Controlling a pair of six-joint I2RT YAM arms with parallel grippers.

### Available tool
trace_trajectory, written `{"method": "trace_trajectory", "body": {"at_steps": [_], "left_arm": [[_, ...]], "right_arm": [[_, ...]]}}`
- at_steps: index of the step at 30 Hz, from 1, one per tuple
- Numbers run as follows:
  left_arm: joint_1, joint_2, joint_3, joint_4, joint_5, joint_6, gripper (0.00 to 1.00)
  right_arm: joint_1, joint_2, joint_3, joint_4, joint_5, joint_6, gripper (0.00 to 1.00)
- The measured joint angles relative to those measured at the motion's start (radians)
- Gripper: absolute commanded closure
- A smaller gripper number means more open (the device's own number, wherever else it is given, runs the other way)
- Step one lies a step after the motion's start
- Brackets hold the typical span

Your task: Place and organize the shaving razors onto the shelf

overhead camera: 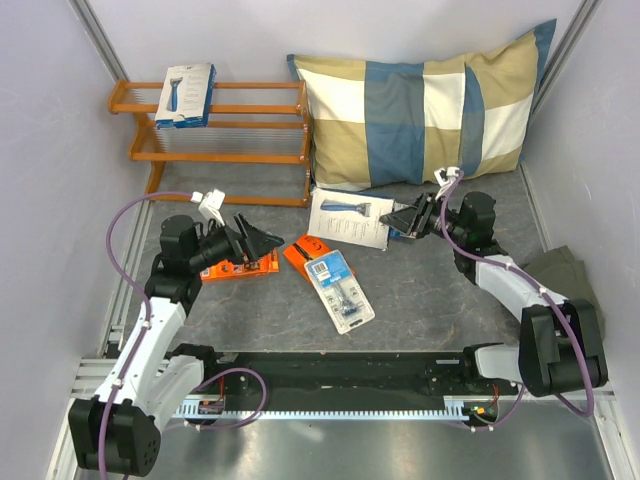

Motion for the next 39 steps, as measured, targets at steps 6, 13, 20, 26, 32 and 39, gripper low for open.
{"method": "trace_trajectory", "body": {"at_steps": [6,13,20,26,32,39], "left_arm": [[-0.001,0.000,0.010,0.002,0.036,0.013,0.01],[-0.039,0.009,0.008,0.063,0.084,0.012,0.04],[-0.125,0.029,-0.011,0.100,0.076,0.012,0.11],[-0.165,0.027,-0.044,0.119,0.065,0.012,0.21],[-0.167,-0.021,-0.076,0.132,0.055,0.007,0.52],[-0.167,-0.046,-0.089,0.137,0.058,0.006,0.78]], "right_arm": [[0.003,0.002,0.099,-0.116,-0.225,-0.073,0.83],[0.093,0.001,0.140,-0.189,-0.294,-0.133,0.81],[0.191,-0.006,0.180,-0.225,-0.302,-0.151,0.81],[0.197,-0.018,0.198,-0.221,-0.302,-0.143,0.82],[0.197,-0.016,0.216,-0.220,-0.302,-0.138,0.82],[0.196,0.008,0.257,-0.240,-0.319,-0.150,0.73]]}}
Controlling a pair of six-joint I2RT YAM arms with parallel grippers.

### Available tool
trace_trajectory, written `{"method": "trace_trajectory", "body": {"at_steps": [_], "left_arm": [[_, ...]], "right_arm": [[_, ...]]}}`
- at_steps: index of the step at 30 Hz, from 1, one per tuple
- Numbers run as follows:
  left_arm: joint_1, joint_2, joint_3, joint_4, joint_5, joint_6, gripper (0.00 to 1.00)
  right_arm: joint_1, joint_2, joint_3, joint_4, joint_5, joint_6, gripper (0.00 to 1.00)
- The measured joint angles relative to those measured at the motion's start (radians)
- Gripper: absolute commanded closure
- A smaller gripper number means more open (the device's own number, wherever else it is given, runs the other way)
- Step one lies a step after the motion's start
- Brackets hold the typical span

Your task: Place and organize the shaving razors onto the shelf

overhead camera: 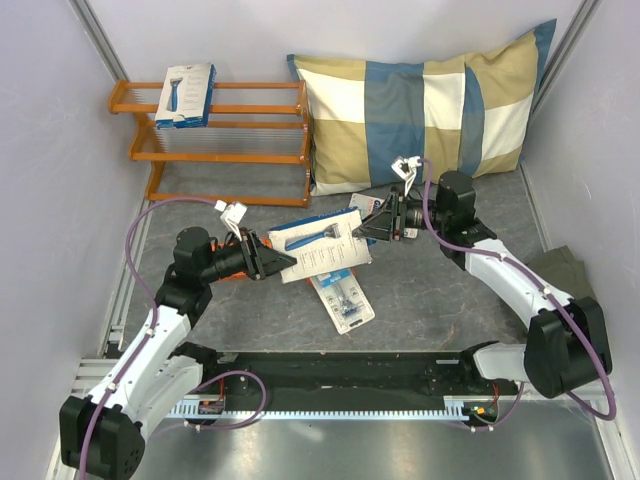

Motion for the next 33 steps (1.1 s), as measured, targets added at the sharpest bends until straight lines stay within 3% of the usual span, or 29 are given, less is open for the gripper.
{"method": "trace_trajectory", "body": {"at_steps": [2,3,5,8,33], "left_arm": [[0.000,0.002,0.000,0.000,0.001,0.000,0.88],[0.000,0.004,0.000,0.000,0.001,0.000,0.95],[0.001,0.009,0.000,0.001,0.002,-0.002,0.98],[-0.005,0.014,0.000,0.003,0.022,-0.002,0.98],[-0.009,0.032,0.010,0.015,0.015,-0.046,0.98]], "right_arm": [[0.000,0.011,0.018,-0.021,-0.004,-0.016,0.64],[0.000,0.018,0.027,-0.027,-0.004,-0.023,0.51],[0.000,0.027,0.040,-0.037,-0.004,-0.029,0.38],[0.001,0.030,0.042,-0.047,0.036,-0.034,0.03],[0.001,-0.203,-0.003,-0.137,0.450,-0.100,0.02]]}}
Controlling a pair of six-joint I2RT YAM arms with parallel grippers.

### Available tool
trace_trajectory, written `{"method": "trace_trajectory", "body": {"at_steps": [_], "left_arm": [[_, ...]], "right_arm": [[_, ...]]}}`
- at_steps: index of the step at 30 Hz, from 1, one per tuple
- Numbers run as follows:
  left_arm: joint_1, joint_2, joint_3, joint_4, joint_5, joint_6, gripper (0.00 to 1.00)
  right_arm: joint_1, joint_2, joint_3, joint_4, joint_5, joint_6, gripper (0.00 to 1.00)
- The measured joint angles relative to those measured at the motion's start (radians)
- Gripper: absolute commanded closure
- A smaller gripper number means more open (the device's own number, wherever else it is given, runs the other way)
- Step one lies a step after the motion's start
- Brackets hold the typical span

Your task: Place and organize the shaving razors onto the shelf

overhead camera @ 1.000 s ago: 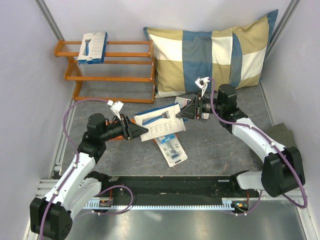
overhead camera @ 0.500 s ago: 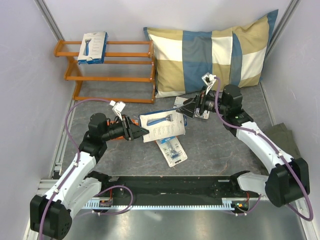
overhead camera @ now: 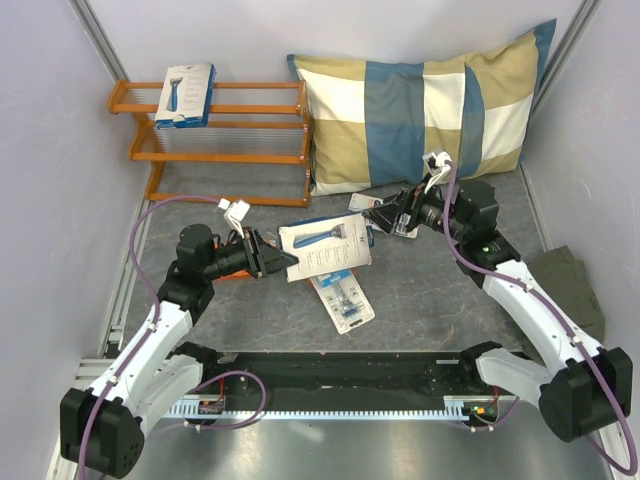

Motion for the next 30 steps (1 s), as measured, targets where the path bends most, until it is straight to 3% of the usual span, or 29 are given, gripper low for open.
{"method": "trace_trajectory", "body": {"at_steps": [11,16,23,30], "left_arm": [[0.000,0.016,0.017,0.104,-0.086,-0.119,0.98],[0.000,0.015,0.018,0.199,-0.191,-0.233,0.98],[0.000,-0.015,0.005,0.311,-0.315,-0.366,0.98],[0.000,0.001,0.005,0.373,-0.309,-0.410,0.98]], "right_arm": [[0.000,-0.138,-0.056,-0.023,0.080,0.022,0.02],[0.000,-0.154,-0.114,0.022,0.078,0.115,0.02],[0.016,-0.079,-0.327,0.346,0.029,0.398,0.02],[0.149,0.069,-0.328,0.619,0.029,0.542,0.02]]}}
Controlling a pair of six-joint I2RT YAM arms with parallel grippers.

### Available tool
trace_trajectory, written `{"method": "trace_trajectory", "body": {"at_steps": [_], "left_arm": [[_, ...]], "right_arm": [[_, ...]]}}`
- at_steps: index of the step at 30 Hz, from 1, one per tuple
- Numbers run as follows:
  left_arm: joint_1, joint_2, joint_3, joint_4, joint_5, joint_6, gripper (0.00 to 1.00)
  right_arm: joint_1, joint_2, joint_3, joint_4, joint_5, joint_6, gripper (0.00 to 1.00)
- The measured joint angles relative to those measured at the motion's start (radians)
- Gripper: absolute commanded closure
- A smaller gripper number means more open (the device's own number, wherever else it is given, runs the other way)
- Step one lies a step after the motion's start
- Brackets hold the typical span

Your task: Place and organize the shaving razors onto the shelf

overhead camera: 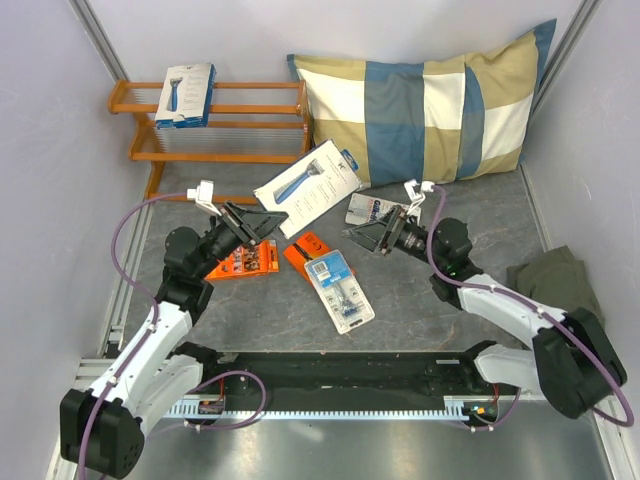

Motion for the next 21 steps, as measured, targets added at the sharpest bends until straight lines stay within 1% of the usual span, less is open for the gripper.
{"method": "trace_trajectory", "body": {"at_steps": [6,10,13,14,16,17,19,20,21], "left_arm": [[0.000,0.000,-0.014,0.022,0.007,-0.007,0.98],[0.000,0.000,-0.034,0.031,0.025,-0.008,0.98],[-0.001,0.000,-0.062,0.047,0.034,-0.013,0.98],[-0.001,0.000,-0.069,0.050,0.035,-0.016,0.98],[-0.001,0.000,-0.086,0.061,0.044,-0.026,0.98],[-0.001,0.000,-0.092,0.070,0.048,-0.030,0.98],[-0.001,-0.003,-0.101,0.086,0.051,-0.035,0.98],[-0.001,-0.003,-0.103,0.090,0.053,-0.035,0.98],[-0.001,-0.004,-0.105,0.093,0.058,-0.035,0.98]], "right_arm": [[0.037,0.128,0.022,0.200,0.009,0.080,0.02],[0.046,0.199,0.049,0.292,0.016,0.117,0.02],[0.052,0.262,0.082,0.364,0.023,0.152,0.04],[0.054,0.277,0.090,0.380,0.027,0.160,0.12],[0.056,0.320,0.108,0.430,0.030,0.185,0.21],[0.056,0.335,0.114,0.445,0.030,0.194,0.31],[0.056,0.384,0.137,0.476,0.026,0.231,0.41],[0.056,0.402,0.147,0.482,0.023,0.240,0.49],[0.055,0.426,0.163,0.492,0.018,0.261,0.52]]}}
